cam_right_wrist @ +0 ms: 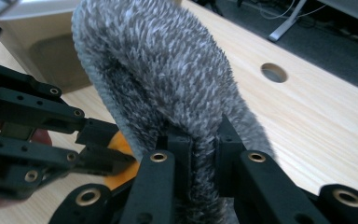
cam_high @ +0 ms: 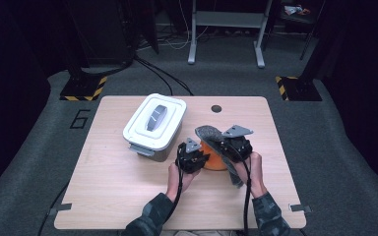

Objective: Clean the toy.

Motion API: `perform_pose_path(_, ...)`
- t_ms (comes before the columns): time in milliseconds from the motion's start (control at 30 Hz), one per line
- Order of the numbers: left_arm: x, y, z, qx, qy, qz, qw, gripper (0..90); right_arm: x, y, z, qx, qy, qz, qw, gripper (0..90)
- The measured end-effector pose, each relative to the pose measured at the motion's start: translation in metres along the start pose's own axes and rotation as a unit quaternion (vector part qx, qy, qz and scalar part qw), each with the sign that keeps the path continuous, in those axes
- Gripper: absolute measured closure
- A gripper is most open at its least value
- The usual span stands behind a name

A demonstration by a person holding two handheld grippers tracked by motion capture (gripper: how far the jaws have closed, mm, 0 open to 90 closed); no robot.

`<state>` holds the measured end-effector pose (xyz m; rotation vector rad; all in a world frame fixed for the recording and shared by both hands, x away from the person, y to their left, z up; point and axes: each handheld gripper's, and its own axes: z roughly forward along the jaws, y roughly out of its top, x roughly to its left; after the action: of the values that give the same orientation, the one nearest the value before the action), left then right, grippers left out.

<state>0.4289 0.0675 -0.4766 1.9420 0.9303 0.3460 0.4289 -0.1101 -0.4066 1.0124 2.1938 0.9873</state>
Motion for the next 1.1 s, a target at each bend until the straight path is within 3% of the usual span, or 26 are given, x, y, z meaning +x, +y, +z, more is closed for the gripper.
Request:
perform_pose_path(133,0.0,-0.001,0.001,-0.003,-0.002,-0.004,1.0,75.8,0.001,-0.005,0.012,0.02,-0.003,0.001,0.9998,81.2)
perform_pose_path(500,0.002,-0.002,0.001,-0.003,-0.003,-0.006,1.0,75.9,-0.02,-0.028,0.004,0.03,-0.038,0.033,0.9982,81.1)
perform_pose_path(600,0.002,-0.002,0.002,-0.003,-0.002,-0.006,1.0,75.9,-0.027,-0.037,0.004,0.039,-0.046,0.053,0.9967,81.1)
perform_pose_path(833,0.003,-0.002,0.002,-0.004,-0.001,-0.007,1.0,75.8,-0.036,-0.054,0.012,0.061,-0.063,0.071,0.9936,81.2)
perform_pose_path(1033,0.004,-0.002,0.002,-0.005,-0.001,-0.009,0.9999,75.7,-0.045,-0.066,0.024,0.098,-0.062,0.089,0.9893,81.2)
perform_pose_path(1100,0.004,-0.002,0.002,-0.006,0.0,-0.009,0.9999,75.6,-0.046,-0.068,0.024,0.1,-0.064,0.096,0.9883,81.2)
